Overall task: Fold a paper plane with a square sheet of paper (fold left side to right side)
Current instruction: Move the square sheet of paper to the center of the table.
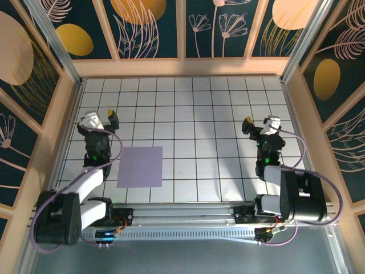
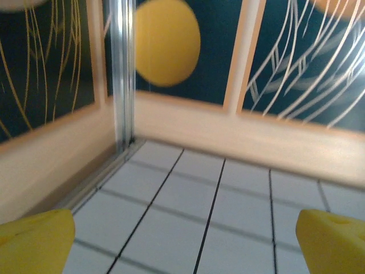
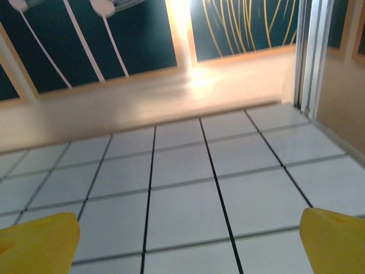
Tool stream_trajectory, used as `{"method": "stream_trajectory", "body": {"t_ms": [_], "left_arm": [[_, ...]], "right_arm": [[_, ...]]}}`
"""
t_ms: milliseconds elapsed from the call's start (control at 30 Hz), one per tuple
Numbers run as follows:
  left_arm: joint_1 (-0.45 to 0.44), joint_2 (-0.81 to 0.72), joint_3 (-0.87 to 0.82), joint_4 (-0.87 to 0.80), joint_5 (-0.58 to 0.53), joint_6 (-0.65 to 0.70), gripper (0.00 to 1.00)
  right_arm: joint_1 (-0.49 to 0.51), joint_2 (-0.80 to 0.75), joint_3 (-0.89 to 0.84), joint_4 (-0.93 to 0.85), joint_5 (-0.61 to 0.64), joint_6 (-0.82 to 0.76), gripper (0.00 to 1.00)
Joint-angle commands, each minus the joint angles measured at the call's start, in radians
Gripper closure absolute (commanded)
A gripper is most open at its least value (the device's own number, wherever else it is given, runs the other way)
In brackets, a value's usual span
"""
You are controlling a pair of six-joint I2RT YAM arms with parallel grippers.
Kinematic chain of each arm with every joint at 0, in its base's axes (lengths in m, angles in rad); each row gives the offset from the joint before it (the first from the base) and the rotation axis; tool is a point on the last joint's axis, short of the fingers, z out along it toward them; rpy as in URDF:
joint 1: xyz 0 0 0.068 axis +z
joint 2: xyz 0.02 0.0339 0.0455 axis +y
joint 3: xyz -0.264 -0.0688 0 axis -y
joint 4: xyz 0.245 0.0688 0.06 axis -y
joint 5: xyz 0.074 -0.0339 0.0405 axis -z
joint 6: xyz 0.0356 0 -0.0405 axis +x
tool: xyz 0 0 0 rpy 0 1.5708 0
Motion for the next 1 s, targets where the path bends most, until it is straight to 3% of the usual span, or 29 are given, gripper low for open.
{"method": "stream_trajectory", "body": {"t_ms": [0, 100, 300, 467, 567, 733, 967], "left_arm": [[0.006, -0.079, 0.139, -0.467, 0.017, -0.176, 0.01], [0.006, -0.110, 0.204, -0.674, 0.139, -0.301, 0.01], [0.006, -0.114, 0.266, -0.977, 0.467, -0.387, 0.01], [-0.043, -0.134, 0.199, -1.052, 0.709, -0.490, 0.01], [-0.158, -0.141, 0.156, -1.060, 0.720, -0.542, 0.01], [-0.275, -0.067, 0.098, -1.037, 0.760, -0.614, 0.02], [-0.343, 0.087, 0.075, -0.962, 0.762, -0.646, 0.02]], "right_arm": [[0.001, -0.115, 0.051, -0.255, -0.004, 0.100, 0.01], [0.000, -0.209, 0.084, -0.448, -0.037, 0.199, 0.01], [0.002, -0.321, 0.144, -0.753, -0.231, 0.361, 0.01], [0.003, -0.328, 0.166, -0.876, -0.374, 0.435, 0.02], [0.013, -0.308, 0.173, -0.905, -0.417, 0.458, 0.05], [0.039, -0.268, 0.205, -0.943, -0.397, 0.453, 0.06], [0.068, -0.254, 0.242, -0.994, -0.353, 0.426, 0.06]]}}
